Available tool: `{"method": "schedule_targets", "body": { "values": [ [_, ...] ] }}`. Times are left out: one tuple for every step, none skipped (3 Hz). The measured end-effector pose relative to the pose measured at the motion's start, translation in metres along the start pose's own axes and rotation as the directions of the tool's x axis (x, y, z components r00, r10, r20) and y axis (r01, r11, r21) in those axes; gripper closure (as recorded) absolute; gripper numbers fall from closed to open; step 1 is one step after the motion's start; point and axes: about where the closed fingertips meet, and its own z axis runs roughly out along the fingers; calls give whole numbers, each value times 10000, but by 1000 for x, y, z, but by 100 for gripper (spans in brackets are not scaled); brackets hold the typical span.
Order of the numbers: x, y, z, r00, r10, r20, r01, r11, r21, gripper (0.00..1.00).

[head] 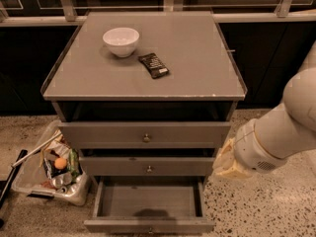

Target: Close bottom drawer

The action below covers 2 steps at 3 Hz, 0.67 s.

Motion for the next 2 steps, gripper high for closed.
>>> {"method": "schedule_targets", "body": {
  "values": [
    [12,-2,43,9979,581,270,-573,9979,-295,100],
    [23,-8,80,9951,575,802,-588,9982,142,100]
  ]
}}
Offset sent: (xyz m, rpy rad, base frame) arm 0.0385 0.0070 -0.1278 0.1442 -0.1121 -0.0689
